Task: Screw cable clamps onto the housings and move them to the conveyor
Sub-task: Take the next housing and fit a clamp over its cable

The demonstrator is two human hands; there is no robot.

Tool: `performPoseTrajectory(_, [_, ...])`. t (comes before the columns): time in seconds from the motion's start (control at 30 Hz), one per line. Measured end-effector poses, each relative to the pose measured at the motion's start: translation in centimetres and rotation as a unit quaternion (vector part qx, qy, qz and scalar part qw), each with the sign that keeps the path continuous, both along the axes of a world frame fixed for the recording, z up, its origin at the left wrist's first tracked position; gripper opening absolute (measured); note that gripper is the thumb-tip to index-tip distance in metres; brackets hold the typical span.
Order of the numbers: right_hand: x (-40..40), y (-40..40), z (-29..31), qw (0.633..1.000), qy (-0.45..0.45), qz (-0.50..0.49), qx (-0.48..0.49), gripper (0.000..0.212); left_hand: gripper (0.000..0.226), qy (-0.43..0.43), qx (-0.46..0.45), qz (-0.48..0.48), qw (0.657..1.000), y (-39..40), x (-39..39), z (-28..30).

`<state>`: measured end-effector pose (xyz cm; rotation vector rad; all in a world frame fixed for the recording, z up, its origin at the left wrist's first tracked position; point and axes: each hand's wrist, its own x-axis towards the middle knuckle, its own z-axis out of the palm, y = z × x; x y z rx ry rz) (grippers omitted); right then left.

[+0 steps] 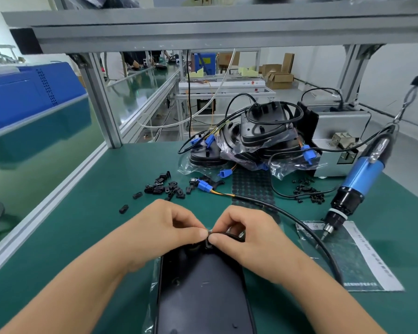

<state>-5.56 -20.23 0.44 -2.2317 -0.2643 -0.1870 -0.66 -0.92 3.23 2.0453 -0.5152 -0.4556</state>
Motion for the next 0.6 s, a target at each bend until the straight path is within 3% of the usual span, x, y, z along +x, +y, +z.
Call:
performPoseTrajectory(0.1, [0.0, 0.0, -0.1, 0.999, 0.007, 0.015, 0.027, 0.007, 0.016, -0.009, -0.012, 0.004, 1.0, 0.1, 0.1, -0.3])
performPoseTrajectory(0.27, [0.3, 0.6, -0.1, 1.0, -0.012, 0.023, 0.007, 0.001, 0.02, -0.025, -0.049, 0.024, 0.998, 0.8, -0.2, -1.2])
performPoseTrajectory(0.6, [0.8, 0.2, 0.5, 1.0, 0.014, 0.025, 0.003, 0.012, 0.006, -0.056, -0.041, 0.011, 0.998, 0.8, -0.4, -1.5])
